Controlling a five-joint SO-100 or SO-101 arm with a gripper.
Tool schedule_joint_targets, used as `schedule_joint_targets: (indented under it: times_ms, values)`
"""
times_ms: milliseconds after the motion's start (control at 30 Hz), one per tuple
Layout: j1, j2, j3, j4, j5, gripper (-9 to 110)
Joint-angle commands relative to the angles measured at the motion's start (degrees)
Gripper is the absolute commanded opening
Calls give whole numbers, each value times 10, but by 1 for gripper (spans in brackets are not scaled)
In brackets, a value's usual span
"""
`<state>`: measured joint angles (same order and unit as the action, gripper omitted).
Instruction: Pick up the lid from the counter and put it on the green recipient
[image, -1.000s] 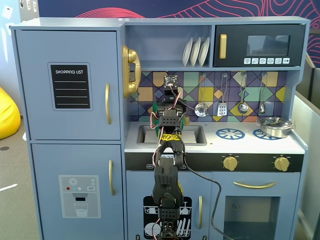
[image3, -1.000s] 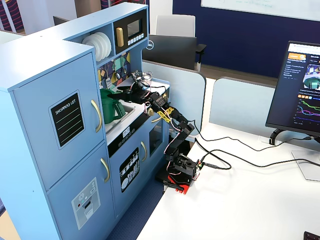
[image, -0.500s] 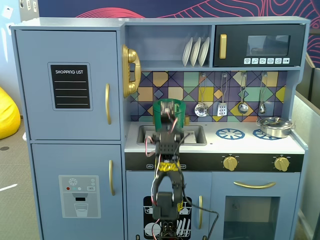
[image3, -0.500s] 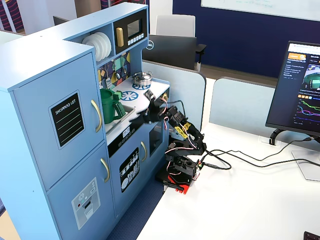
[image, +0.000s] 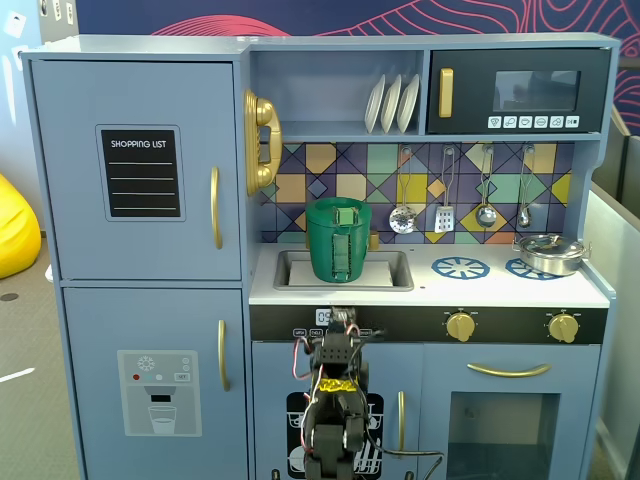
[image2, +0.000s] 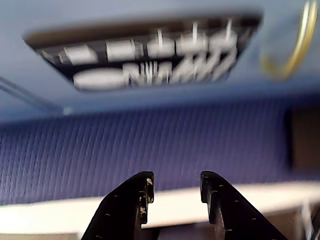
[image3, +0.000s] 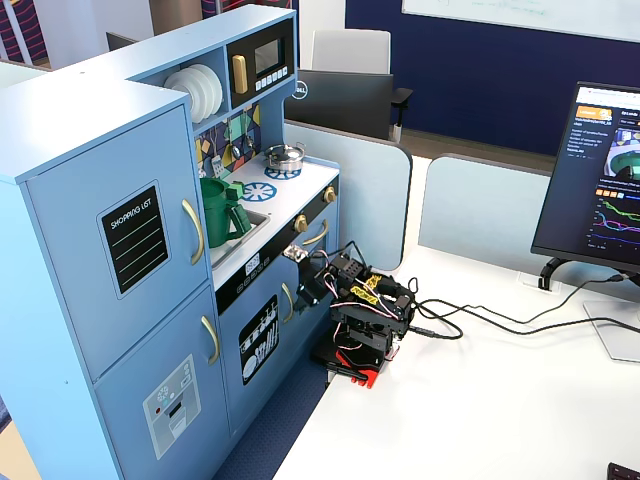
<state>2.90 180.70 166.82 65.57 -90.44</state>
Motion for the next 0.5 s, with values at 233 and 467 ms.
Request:
schedule_joint_targets:
  times_ms: [233,467]
  values:
    - [-31,13,48,137,92,2]
    - [-33,14,49,222,41,3]
